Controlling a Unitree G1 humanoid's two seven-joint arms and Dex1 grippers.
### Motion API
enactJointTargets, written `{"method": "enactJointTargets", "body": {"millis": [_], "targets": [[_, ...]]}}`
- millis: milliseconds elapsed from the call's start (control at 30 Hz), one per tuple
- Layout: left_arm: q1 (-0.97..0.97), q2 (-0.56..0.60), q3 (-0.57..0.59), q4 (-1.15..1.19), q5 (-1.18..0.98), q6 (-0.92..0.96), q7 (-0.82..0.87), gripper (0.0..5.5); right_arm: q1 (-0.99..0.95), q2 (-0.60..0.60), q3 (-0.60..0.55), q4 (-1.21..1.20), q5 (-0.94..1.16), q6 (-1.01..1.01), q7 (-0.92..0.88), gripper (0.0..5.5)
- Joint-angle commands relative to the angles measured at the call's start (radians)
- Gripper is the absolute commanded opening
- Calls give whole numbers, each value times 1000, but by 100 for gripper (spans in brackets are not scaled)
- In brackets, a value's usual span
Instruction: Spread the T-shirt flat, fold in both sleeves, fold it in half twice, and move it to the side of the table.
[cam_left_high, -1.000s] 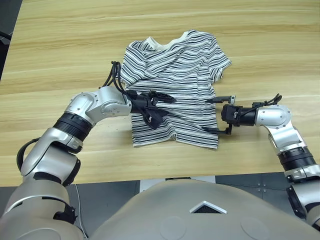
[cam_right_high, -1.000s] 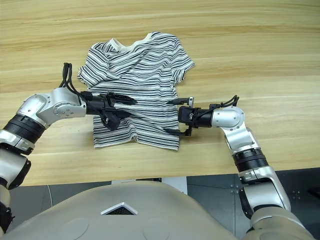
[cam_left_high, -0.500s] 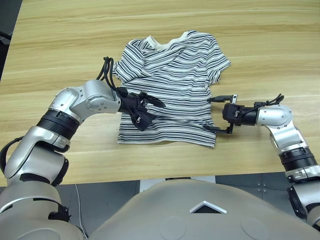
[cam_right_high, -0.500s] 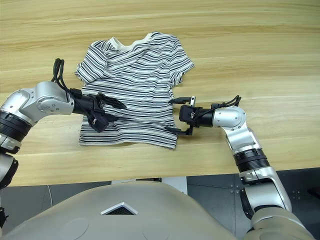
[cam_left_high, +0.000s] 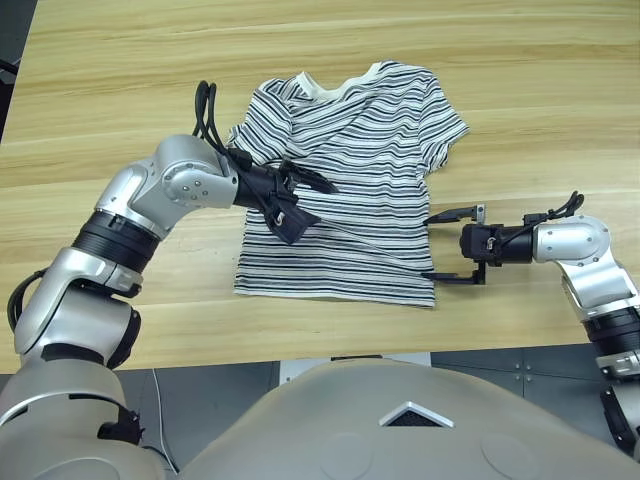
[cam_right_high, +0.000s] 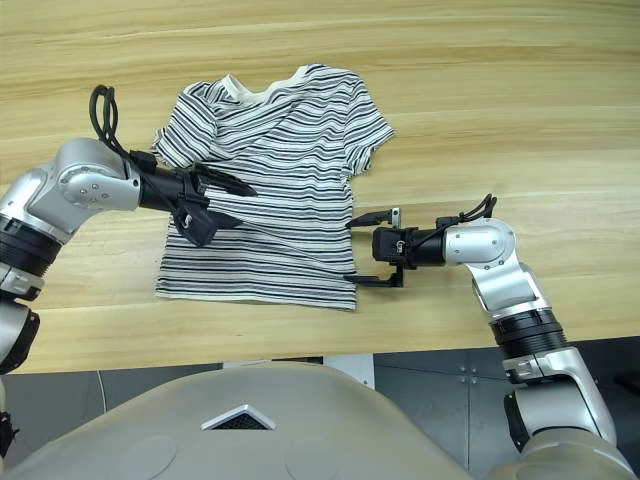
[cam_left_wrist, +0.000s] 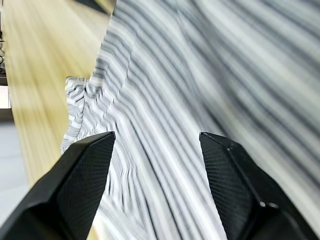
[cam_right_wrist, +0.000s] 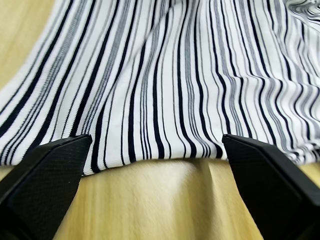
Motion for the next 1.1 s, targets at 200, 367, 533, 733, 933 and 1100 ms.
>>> {"method": "enactJointTargets", "body": {"millis": [200,367,533,733,933,1100], "targets": [[126,29,136,-370,-57,267,-16,314,16,-88,-33,-39,-7,27,39,481],[-32,-42,218,-3,-31,228,78,314,95,-135,-28,-103,29,49,94,481],[-246,-112,231,466,107,147,321,314,99,-135,-38,-110,27,51,92,481],[-362,-204,193,840,232,124,573,314,-12,-77,-104,-96,72,30,35,481],[-351,-280,199,963,229,119,594,314,-124,-63,-163,-114,136,50,29,481],[-355,-283,224,967,201,95,565,314,-131,36,-80,-117,112,45,3,481]]}}
